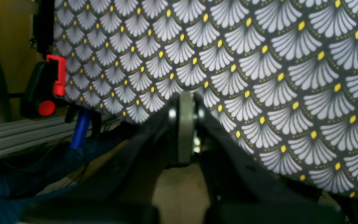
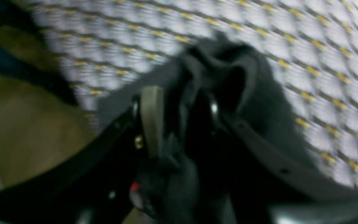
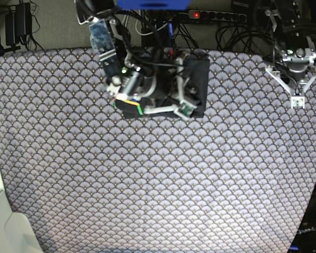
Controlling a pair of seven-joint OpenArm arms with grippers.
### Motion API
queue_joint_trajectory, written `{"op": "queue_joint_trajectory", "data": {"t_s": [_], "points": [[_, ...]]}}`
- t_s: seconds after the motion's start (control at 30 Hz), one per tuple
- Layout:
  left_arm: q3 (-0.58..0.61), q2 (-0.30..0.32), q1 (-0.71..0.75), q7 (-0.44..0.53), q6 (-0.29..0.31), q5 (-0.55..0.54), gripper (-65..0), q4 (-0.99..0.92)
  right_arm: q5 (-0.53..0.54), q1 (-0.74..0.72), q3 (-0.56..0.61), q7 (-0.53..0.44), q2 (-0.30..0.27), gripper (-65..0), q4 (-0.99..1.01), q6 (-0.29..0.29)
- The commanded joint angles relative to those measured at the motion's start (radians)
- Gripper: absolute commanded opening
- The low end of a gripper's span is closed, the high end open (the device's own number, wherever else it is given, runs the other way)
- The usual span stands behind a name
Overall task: Fold the T-shirt properly
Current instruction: 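Press and tuck the folded bundle edges with the right gripper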
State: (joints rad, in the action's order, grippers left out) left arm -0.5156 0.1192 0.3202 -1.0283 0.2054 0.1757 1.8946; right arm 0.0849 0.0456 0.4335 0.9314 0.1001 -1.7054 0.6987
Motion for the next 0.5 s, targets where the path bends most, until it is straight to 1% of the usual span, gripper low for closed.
{"op": "queue_joint_trajectory", "data": {"t_s": [0.0, 0.07, 0.23, 0.33, 0.4, 0.47], "points": [[-0.002, 0.01, -0.006, 0.013, -0.007, 0.008, -64.7, 0.021, 0.017, -0.014, 0.023, -0.021, 0.013, -42.2, -0.022, -0.001], [-0.002, 0.01, -0.006, 0.013, -0.007, 0.008, -64.7, 0.021, 0.017, -0.014, 0.057, -0.019, 0.013, -40.0, -0.038, -0.001], [-0.007, 0.01, -0.005, 0.013, -0.007, 0.008, -64.7, 0.021, 0.017, -0.01, 0.064, -0.024, 0.01, -39.9, -0.135, -0.001], [-0.007, 0.01, -0.003, 0.013, -0.007, 0.008, -64.7, 0.021, 0.014, -0.014, 0.055, -0.024, -0.027, -39.9, -0.204, -0.001], [-0.008, 0.01, -0.002, 0.013, -0.007, 0.008, -64.7, 0.021, 0.016, -0.01, 0.003, -0.024, -0.055, -40.0, -0.23, -0.001], [-0.008, 0.01, -0.002, 0.013, -0.007, 0.008, -64.7, 0.021, 0.014, -0.008, -0.058, -0.024, -0.066, -40.0, -0.227, -0.001]]}}
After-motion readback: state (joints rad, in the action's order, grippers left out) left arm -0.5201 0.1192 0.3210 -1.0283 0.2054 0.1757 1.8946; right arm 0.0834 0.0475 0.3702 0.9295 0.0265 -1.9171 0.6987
